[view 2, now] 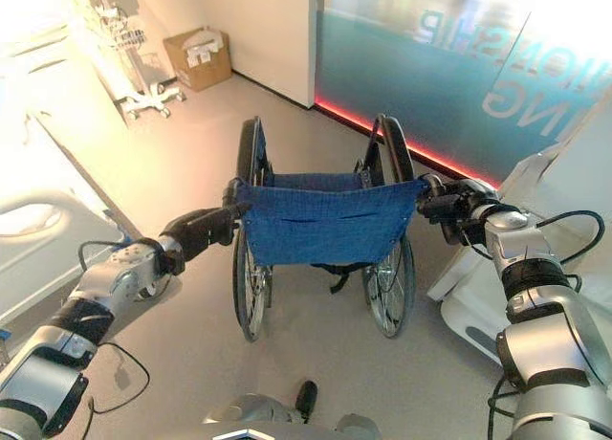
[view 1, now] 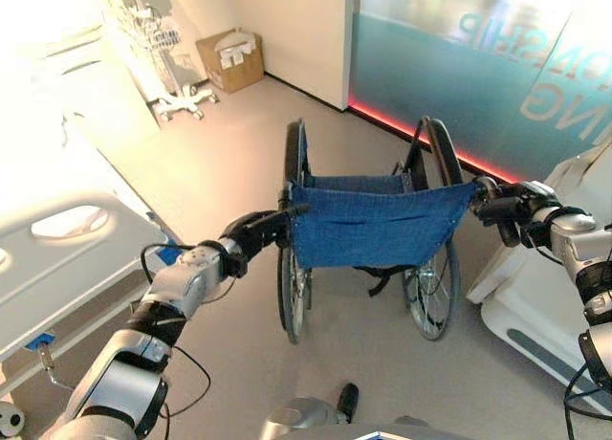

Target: Push the wheelchair next to the bed

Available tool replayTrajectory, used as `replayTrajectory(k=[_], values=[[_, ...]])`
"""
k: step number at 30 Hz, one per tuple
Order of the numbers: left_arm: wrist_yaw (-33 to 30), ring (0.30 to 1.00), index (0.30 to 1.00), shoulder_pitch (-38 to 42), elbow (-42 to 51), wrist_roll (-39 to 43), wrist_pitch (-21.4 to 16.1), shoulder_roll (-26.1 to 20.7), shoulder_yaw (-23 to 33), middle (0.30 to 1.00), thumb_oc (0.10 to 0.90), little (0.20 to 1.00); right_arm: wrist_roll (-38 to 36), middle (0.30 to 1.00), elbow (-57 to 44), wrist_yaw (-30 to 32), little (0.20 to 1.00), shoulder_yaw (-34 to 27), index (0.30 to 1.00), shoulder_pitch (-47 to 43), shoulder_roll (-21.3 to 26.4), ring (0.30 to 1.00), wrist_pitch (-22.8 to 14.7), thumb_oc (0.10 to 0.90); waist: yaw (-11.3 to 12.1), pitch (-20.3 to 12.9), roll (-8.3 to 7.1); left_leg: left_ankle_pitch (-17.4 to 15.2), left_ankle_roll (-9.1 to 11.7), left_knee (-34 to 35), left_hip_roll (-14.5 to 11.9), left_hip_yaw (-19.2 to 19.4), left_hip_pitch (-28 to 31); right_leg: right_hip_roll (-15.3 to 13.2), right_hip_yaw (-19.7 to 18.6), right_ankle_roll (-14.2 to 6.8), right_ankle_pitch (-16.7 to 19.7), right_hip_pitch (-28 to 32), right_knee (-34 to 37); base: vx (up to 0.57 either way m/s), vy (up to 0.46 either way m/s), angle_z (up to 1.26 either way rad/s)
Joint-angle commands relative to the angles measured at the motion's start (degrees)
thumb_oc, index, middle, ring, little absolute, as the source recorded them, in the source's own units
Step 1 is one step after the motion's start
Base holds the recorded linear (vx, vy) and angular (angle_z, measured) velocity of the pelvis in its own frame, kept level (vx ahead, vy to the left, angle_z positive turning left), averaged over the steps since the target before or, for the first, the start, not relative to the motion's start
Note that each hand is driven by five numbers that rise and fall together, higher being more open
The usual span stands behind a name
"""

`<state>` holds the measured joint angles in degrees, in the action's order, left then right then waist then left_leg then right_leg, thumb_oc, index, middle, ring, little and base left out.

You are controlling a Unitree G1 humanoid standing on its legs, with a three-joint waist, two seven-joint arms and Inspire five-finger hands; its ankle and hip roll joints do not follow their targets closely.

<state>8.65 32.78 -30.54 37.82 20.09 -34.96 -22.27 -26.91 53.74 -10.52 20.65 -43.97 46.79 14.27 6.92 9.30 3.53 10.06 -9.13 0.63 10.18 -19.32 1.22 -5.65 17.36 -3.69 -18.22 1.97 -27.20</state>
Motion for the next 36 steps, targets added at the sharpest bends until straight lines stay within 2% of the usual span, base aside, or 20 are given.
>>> replayTrajectory(k=[1, 3, 4, 6, 7, 8, 9, 10, 12, 15, 17, 18, 23, 27, 30, 31, 33, 35, 36], values=[[-1.57, 0.9, 0.9, 8.29, -0.1, 2.13, -4.04, -3.64, 1.23, 0.9, 0.8, 0.9, 5.71, 0.3, -9.74, -6.14, 0.3, 5.73, 0.3, -11.46, -0.55, 0.3, -12.08, 0.4, -0.2, -2.86, -3.16, -10.8, 7.41, -2.61, -4.74, 22.3, 0.82, -5.48, -1.9, -4.24, 19.91, -3.36, 13.1, 0.1, -0.126, 0.3], [-2.41, 0.9, 0.9, 9.54, -1.17, 3.04, -3.84, -2.64, 0.54, 0.9, 0.8, 0.9, 5.36, 0.3, -9.84, -6.33, 0.3, 6.26, 0.3, -12.23, -0.23, 0.3, -11.91, 0.4, -2.13, -1.95, -3.67, -12.47, 7.26, -2.31, -4.18, 21.25, 2.58, -4.85, -3.82, -5.34, 23.01, -6.95, 17.81, 0.16, -0.134, 0.61], [-2.83, 0.9, 0.9, 10.2, -1.61, 2.91, -3.74, -2.1, 0.1, 0.9, 0.8, 0.9, 5.15, 0.3, -9.88, -6.59, 0.3, 6.53, 0.3, -12.64, 0.11, 0.3, -11.69, 0.4, -3.36, -1.51, -4.18, -13.68, 7.05, -2.03, -3.55, 20.4, 3.74, -4.43, -5.31, -6.24, 25.7, -9.18, 20.25, 0.22, -0.139, 1.15], [-3.32, 0.9, 0.9, 11.59, -2.52, 4.09, -2.96, -1.12, -0.49, 0.9, 0.8, 0.9, 4.73, 0.3, -10.18, -6.84, 0.3, 6.84, 0.3, -13.19, 0.59, 0.3, -11.02, 0.4, -5.14, -0.9, -4.63, -15.23, 6.51, -1.7, -3.02, 18.89, 5.48, -3.46, -7.54, -7.02, 28.19, -11.72, 22.3, 0.25, -0.158, 1.0], [-3.72, 0.841, 0.841, 12.25, -3.23, 4.16, -3.22, -0.6, -0.71, 0.841, 0.761, 0.841, 4.63, 0.3, -10.25, -6.92, 0.3, 6.85, 0.3, -13.36, 0.6, 0.3, -10.8, 0.4, -5.81, -0.7, -4.71, -15.66, 6.4, -1.71, -3.02, 18.46, 6.06, -2.94, -8.35, -7.07, 28.43, -12.26, 22.56, 0.23, -0.149, 0.54], [-3.56, 0.596, 0.596, 12.89, -4.22, 4.08, -3.39, 0.07, -0.95, 0.596, 0.598, 0.596, 4.62, 0.3, -10.33, -6.92, 0.3, 6.86, 0.3, -13.58, 0.48, 0.3, -10.42, 0.4, -6.34, -0.61, -4.79, -15.98, 6.36, -1.87, -3.15, 18.15, 6.47, -2.52, -9.06, -6.89, 28.29, -12.49, 22.11, 0.21, -0.169, 0.42], [-3.96, 0.474, 0.474, 13.64, -5.18, 4.13, -3.28, 1.05, -1.12, 0.474, 0.516, 0.474, 4.79, 0.3, -10.34, -6.99, 0.3, 6.94, 0.3, -13.9, 0.17, 0.3, -10.02, 0.4, -6.74, -0.75, -5.01, -16.22, 6.29, -2.1, -3.23, 17.76, 6.68, -2.21, -10.03, -6.64, 27.65, -11.87, 21.77, 0.19, -0.187, 0.59], [-4.35, 0.3, 0.3, 14.37, -6.11, 4.74, -3.71, 1.78, -1.6, 0.3, 0.4, 0.3, 4.46, 0.3, -10.06, -6.99, 0.3, 7.3, 0.3, -14.21, 0.07, 0.3, -10.0, 0.4, -6.99, -1.15, -5.33, -16.27, 6.24, -2.35, -3.1, 17.24, 6.66, -2.04, -10.48, -6.59, 27.21, -10.84, 22.24, 0.2, -0.244, 0.79], [-4.09, 0.3, 0.3, 15.38, -7.12, 6.13, -3.15, 2.59, -2.24, 0.3, 0.4, 0.3, 4.13, 0.3, -10.06, -7.42, 0.3, 8.02, 0.3, -14.46, -0.17, 0.3, -10.34, 0.4, -7.31, -1.73, -5.57, -16.2, 6.42, -3.0, -3.24, 16.86, 6.29, -1.7, -11.09, -6.34, 26.23, -9.82, 21.79, 0.16, -0.231, 0.85], [-2.27, 0.3, 0.3, 17.44, -8.6, 8.7, 0.27, 3.02, -3.49, 0.3, 0.4, 0.3, 3.65, 0.3, -11.02, -6.87, 0.3, 9.13, 0.3, -14.24, -1.43, 0.3, -10.59, 0.4, -7.95, -2.29, -5.76, -17.01, 6.71, -4.58, -3.84, 17.2, 6.4, -1.15, -11.47, -5.75, 24.06, -8.5, 20.44, 0.16, -0.241, 0.72], [0.98, 0.3, 0.3, 18.32, -9.52, 9.19, 4.0, 3.87, -5.36, 0.3, 0.4, 0.3, 2.97, 0.3, -12.82, -6.01, 0.3, 10.18, 0.3, -14.09, -2.59, 0.3, -10.14, 0.4, -8.74, -2.44, -5.68, -18.35, 7.1, -6.65, -4.7, 18.21, 6.63, -0.31, -11.09, -4.64, 21.69, -7.23, 19.25, 0.17, -0.285, 0.55], [1.52, 0.3, 0.3, 18.35, -9.65, 9.35, 4.3, 4.09, -5.68, 0.3, 0.4, 0.3, 2.77, 0.3, -12.9, -6.09, 0.3, 10.45, 0.3, -14.06, -2.72, 0.3, -10.24, 0.4, -8.95, -2.45, -5.65, -18.69, 7.23, -6.96, -4.99, 18.52, 6.9, -0.16, -10.87, -4.44, 21.17, -7.07, 18.9, 0.13, -0.198, 0.44], [0.84, 0.3, 0.3, 18.64, -9.53, 12.36, 2.22, 4.59, -5.93, 0.3, 0.4, 0.3, 2.44, 0.3, -13.31, -6.06, 0.3, 11.09, 0.3, -14.0, -3.48, 0.3, -10.54, 0.4, -9.41, -2.68, -5.69, -19.89, 7.89, -8.12, -5.89, 19.33, 7.85, 0.45, -9.86, -3.54, 19.72, -6.02, 18.52, 0.11, -0.14, 0.31], [-3.19, 0.3, 0.3, 17.34, -7.63, 15.36, -1.46, 6.28, -3.3, 0.3, 0.4, 0.3, 3.02, 0.3, -14.97, -6.1, 0.3, 11.3, 0.3, -13.41, -4.7, 0.3, -10.53, 0.4, -9.27, -3.01, -6.13, -21.61, 8.9, -11.08, -6.6, 20.14, 8.2, 1.08, -8.51, -2.06, 18.26, -5.08, 18.29, 0.1, -0.133, 0.08], [-4.38, 0.3, 0.3, 15.51, -5.72, 16.91, -3.6, 7.85, -1.08, 0.3, 0.4, 0.3, 3.93, 0.3, -15.94, -5.17, 0.3, 11.7, 0.3, -13.19, -4.87, 0.3, -10.48, 0.4, -8.73, -2.75, -6.47, -18.63, 10.67, -19.52, -7.52, 20.09, 5.01, 2.04, -8.33, 0.29, 16.3, -3.77, 17.92, 0.06, -0.139, 0.06], [-4.08, 0.3, 0.3, 14.77, -4.85, 16.43, -3.86, 8.34, -0.61, 0.3, 0.4, 0.3, 4.25, 0.3, -16.43, -4.58, 0.3, 11.94, 0.3, -13.15, -4.64, 0.3, -10.28, 0.4, -8.47, -2.33, -6.79, -16.55, 11.33, -24.52, -7.73, 20.25, 2.68, 2.15, -8.34, 1.19, 15.72, -3.15, 17.76, 0.02, -0.105, 0.12], [-3.21, 0.3, 0.3, 13.53, -3.32, 15.63, -3.81, 9.0, -0.41, 0.3, 0.4, 0.3, 4.4, 0.3, -17.14, -3.89, 0.3, 12.15, 0.3, -12.99, -3.96, 0.3, -10.05, 0.4, -8.13, -1.66, -7.28, -14.75, 11.88, -32.54, -7.59, 21.2, -1.46, 2.15, -8.33, 2.33, 15.0, -2.36, 17.26, 0.04, -0.112, 0.11], [-2.57, 0.3, 0.3, 12.58, -1.69, 14.91, -3.3, 9.4, -0.46, 0.3, 0.4, 0.3, 3.82, 0.3, -17.68, -2.86, 0.3, 11.75, 0.3, -12.68, -3.22, 0.3, -9.41, 0.4, -7.7, -1.05, -7.42, -13.52, 12.3, -35.29, -8.15, 22.46, -4.87, 2.42, -7.91, 2.77, 14.45, -1.09, 17.1, 0.09, -0.081, 0.22], [-1.9, 0.3, 0.3, 12.1, -0.82, 14.58, -2.98, 9.65, -0.61, 0.3, 0.4, 0.3, 3.39, 0.3, -17.66, -2.23, 0.3, 11.45, 0.3, -12.59, -2.91, 0.3, -9.07, 0.4, -7.36, -0.65, -7.32, -13.42, 12.23, -33.52, -8.78, 23.64, -5.83, 2.68, -7.39, 2.67, 13.94, 0.05, 17.25, 0.13, -0.039, 0.3]])
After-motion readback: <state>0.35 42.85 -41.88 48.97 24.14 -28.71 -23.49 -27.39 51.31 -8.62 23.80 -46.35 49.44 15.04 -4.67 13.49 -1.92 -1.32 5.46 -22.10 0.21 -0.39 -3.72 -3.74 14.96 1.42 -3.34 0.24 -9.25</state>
